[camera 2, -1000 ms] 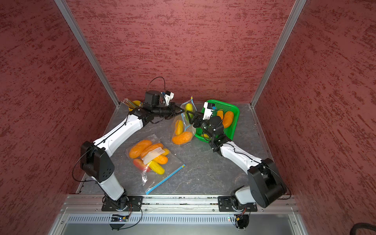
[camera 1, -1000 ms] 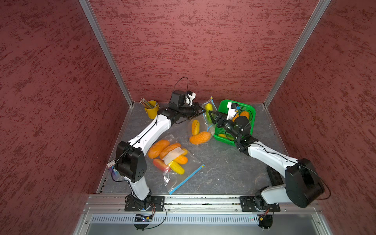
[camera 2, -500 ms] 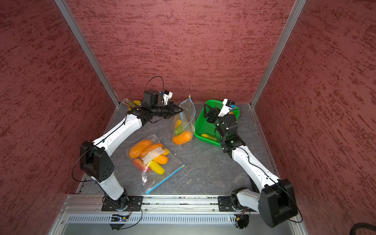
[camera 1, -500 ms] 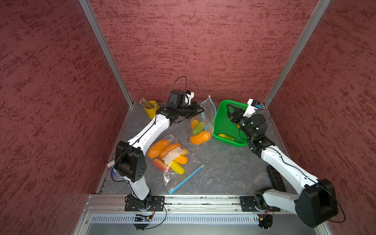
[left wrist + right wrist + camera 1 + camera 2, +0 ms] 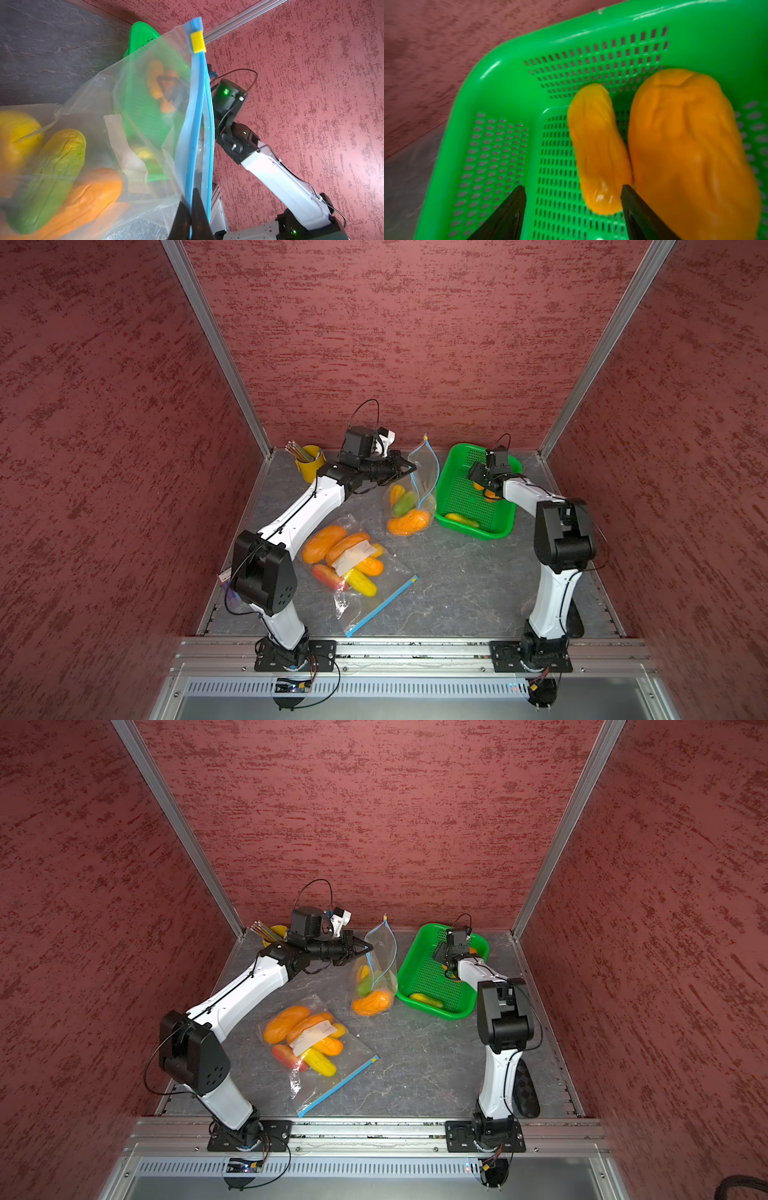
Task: Place the mango in a zip-top bag and seal the zipper
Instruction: Pick up the mango from the basket, then place the mango in the zipper food storage bag.
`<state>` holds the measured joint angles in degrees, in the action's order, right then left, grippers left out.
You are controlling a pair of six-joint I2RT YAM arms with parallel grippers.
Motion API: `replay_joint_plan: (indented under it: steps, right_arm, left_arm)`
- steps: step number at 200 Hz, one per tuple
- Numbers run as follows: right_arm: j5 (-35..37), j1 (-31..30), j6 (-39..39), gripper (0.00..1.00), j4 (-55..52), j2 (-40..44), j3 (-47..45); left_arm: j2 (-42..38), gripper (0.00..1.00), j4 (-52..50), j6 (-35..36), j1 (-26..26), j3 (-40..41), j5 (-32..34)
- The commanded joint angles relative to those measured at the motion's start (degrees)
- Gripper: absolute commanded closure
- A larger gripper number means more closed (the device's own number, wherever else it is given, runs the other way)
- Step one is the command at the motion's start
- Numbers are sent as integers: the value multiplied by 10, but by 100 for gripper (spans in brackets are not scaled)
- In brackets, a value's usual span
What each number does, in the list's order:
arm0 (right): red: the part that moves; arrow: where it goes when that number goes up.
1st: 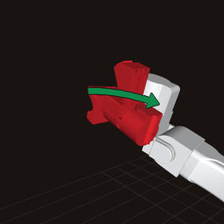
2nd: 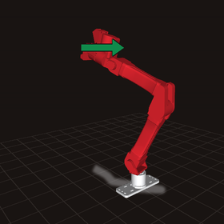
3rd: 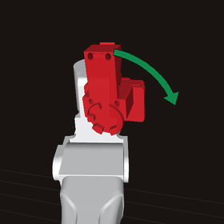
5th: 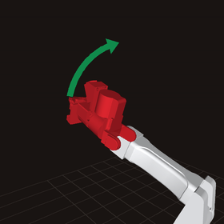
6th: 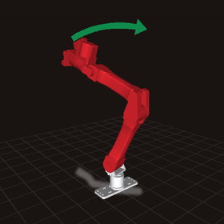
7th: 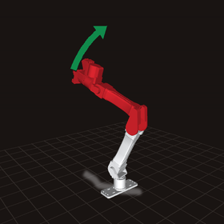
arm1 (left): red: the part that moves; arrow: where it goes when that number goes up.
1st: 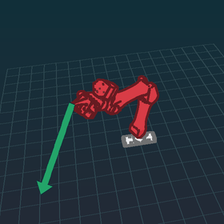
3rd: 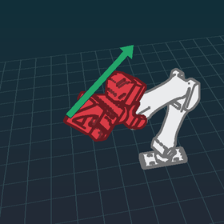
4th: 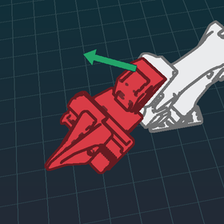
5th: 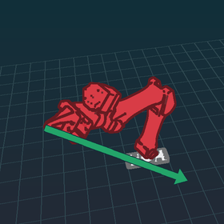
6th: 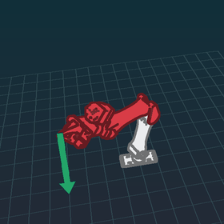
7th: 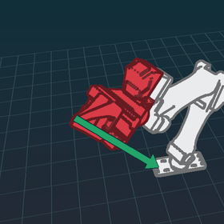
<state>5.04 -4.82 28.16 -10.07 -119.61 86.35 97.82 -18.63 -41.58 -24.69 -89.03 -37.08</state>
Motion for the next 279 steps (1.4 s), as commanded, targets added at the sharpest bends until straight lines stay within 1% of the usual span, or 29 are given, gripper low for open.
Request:
replay_joint_plan:
  steps: [1, 21, 44, 56, 70, 82, 98, 104, 117, 136, 151, 173, 180, 188, 196, 203, 214, 238, 254, 263, 270, 279]
  right_arm:
    - [35, 0, -45, 27, -56, -43, 59]
    - [41, -1, -50, 28, -64, -77, 86]
    - [31, -1, -51, 36, -68, -97, 108]
    - [27, 0, -51, 44, -73, -102, 119]
    - [20, 0, -52, 57, -78, -100, 129]
    - [-8, -1, -61, 67, -71, -84, 125]
    - [-49, -1, -64, 76, -35, -32, 86]
    - [-62, 0, -58, 77, -22, -8, 67]
    - [-89, -1, -42, 78, 8, 52, 28]
    - [-148, -3, -8, 79, 63, 145, -41]
    - [-194, -20, 23, 79, 150, 235, -118]
    - [-211, -78, 47, 79, 300, 357, -227]
    - [-202, -103, 49, 79, 344, 392, -255]
    - [-195, -132, 46, 78, 389, 413, -279]
    - [-177, -162, 35, 76, 418, 420, -290]
    - [-156, -185, 28, 76, 418, 417, -287]
    - [-146, -209, 20, 76, 414, 402, -274]
    - [-124, -234, 27, 76, 434, 372, -275]
    - [-126, -239, 34, 73, 459, 359, -285]
    - [-126, -240, 34, 71, 458, 344, -283]
    - [-127, -241, 34, 67, 455, 336, -280]
    - [-127, -241, 32, 56, 449, 329, -276]
  left_arm:
    - [-13, 99, 14, 2, 2, 2, 2]
    - [-14, 99, 10, 8, 3, 4, 7]
    - [-11, 99, 3, 15, 5, -1, 10]
    - [-7, 99, 3, 15, 6, -3, 9]
    - [-4, 99, 2, 15, 6, -5, 7]
    - [-3, 99, 3, 15, 6, -5, 6]
    - [-3, 99, 4, 15, 7, -3, 7]
    - [-3, 99, 4, 15, 7, -2, 7]
    - [-4, 99, 6, 14, 7, 1, 8]
    - [-5, 99, 6, 12, 7, 1, 7]
    - [-7, 99, 7, 12, 7, 3, 7]
    - [-11, 99, 9, 8, 7, 9, 8]
    - [-13, 99, 12, 5, 7, 12, 7]
    - [-15, 99, 20, 1, 7, 15, 6]
    - [-16, 99, 24, -2, 6, 19, 6]
    - [-18, 99, 27, -4, 6, 21, 7]
    - [-20, 99, 26, -7, 4, 22, 9]
    - [-27, 99, 25, -9, 0, 24, 11]
    - [-31, 99, 22, -9, 1, 22, 12]
    - [-32, 99, 18, -9, 2, 17, 11]
    - [-32, 99, 17, -8, 2, 14, 11]
    - [-32, 99, 15, -8, 2, 9, 10]
